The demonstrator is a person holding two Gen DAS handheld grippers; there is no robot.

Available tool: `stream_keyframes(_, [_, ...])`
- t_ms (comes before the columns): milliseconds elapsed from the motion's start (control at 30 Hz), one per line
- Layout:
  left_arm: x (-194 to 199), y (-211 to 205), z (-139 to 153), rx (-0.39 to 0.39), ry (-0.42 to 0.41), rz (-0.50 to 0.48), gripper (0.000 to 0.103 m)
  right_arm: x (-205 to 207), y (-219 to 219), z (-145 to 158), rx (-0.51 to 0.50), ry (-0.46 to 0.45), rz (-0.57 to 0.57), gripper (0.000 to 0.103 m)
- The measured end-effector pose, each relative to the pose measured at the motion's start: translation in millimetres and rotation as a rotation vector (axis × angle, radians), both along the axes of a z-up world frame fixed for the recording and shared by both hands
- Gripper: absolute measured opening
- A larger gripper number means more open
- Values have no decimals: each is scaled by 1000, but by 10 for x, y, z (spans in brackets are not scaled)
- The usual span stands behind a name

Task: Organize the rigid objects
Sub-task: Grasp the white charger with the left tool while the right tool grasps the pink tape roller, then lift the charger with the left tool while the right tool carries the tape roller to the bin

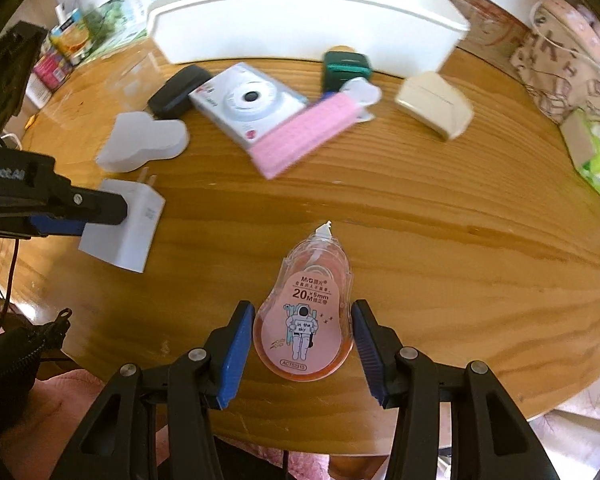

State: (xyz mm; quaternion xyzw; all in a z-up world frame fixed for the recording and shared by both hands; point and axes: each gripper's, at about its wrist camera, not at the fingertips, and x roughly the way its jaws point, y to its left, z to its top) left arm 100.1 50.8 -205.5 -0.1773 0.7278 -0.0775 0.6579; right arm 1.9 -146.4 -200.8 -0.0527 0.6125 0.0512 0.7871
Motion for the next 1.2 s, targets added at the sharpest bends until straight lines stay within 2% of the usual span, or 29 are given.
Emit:
stream_keyframes(67, [27, -43, -17, 23, 9, -5, 65, -28, -75, 33, -8, -7, -17, 50])
stream_keyframes(400, [91, -334, -58, 127, 23, -70, 67, -125, -290, 136, -35, -15, -88, 50])
stream_keyframes(633, [55, -385, -55, 124, 14, -58, 63, -151, -393, 248, -31, -32, -112, 50])
stream_keyframes(867, [-88, -219, -25, 113, 9, -61, 62, -51, -297, 375, -26, -77, -87, 50])
stream_keyframes(1033, [-116, -178, 96, 109, -50, -57, 62, 26, -221, 510, -25, -131, -66, 50])
stream_keyframes(1200, [-161, -157, 337, 109, -147, -46, 62, 90, -154, 648, -6, -181, -59, 50])
